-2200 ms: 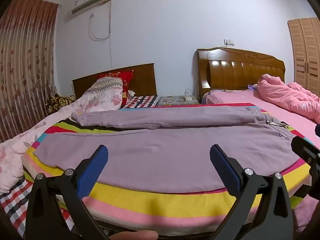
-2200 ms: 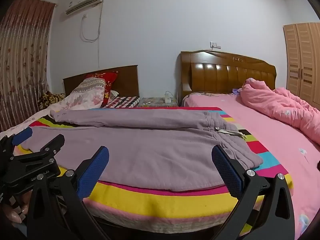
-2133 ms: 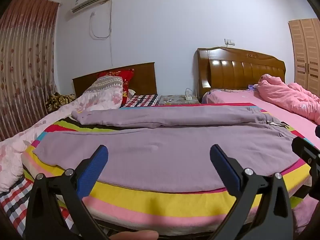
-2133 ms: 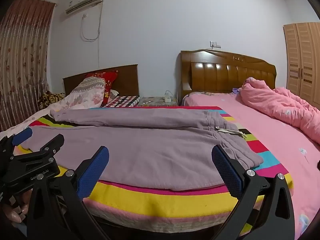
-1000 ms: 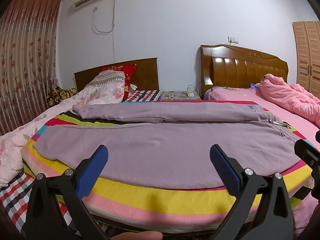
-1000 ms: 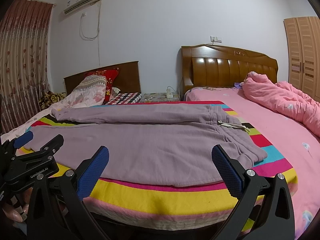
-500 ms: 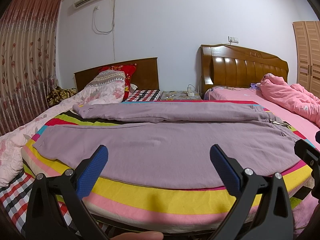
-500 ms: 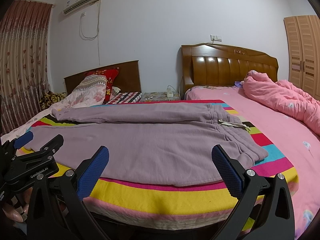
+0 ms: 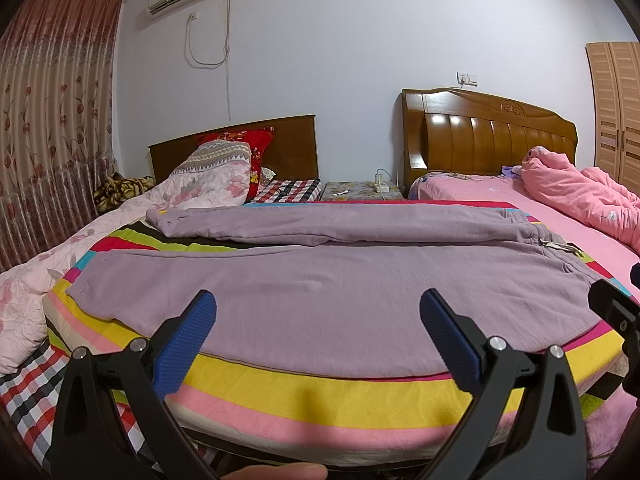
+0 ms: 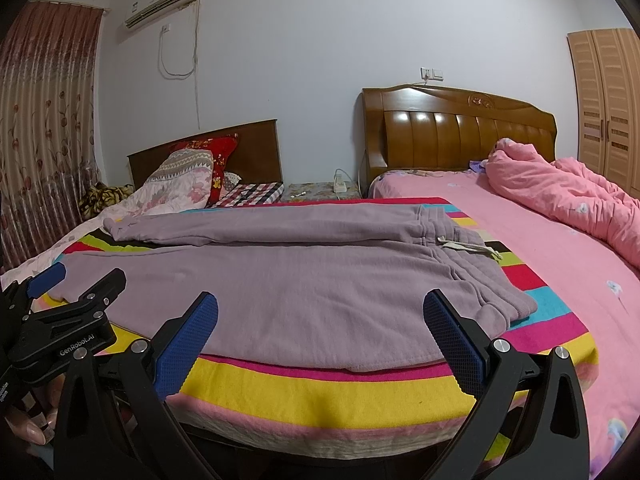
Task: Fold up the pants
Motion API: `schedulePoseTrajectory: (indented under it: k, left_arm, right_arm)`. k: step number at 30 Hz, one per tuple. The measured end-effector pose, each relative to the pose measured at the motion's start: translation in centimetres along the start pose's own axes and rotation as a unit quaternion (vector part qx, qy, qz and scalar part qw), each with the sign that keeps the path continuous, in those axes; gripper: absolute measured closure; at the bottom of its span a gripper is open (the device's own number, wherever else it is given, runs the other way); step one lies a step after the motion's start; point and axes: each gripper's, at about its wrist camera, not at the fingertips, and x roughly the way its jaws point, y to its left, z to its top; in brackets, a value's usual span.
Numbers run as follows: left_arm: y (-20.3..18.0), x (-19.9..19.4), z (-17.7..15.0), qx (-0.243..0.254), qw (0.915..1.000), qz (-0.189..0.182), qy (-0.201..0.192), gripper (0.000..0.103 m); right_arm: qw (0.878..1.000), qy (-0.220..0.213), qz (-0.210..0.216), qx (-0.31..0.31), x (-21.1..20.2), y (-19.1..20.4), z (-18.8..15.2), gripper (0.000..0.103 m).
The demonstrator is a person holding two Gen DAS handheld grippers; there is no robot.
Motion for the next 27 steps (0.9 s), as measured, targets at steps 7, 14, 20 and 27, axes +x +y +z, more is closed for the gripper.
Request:
schedulePoseTrajectory:
  k: [7, 14, 20, 27]
  left_arm:
    - [-0.01, 0.01, 0.00, 0.001, 1.0000, 0.000, 0.000, 0.001]
    - [0.10, 0.03, -0.03, 0.001, 1.0000, 0.000, 0.000, 0.001]
    - [0.10, 0.07, -0.09, 0.002, 1.0000, 0.000, 0.001, 0.001]
    - [0.36, 0.02, -0.57, 0.004, 1.0000, -0.001, 0.005, 0.001]
  right_arm:
    - [1.000, 0.001, 0.001, 0.001, -0.01, -0.07, -0.11, 0.004]
    - [1.000, 0.002, 0.000, 0.002, -0.01, -0.03, -0.12, 0.004]
    - [1.000, 0.003, 0.001, 0.003, -0.10, 0.07, -0.40, 0.004]
    - [1.000, 0.011, 0.003, 0.007, -0.12, 0.33, -0.81, 0.004]
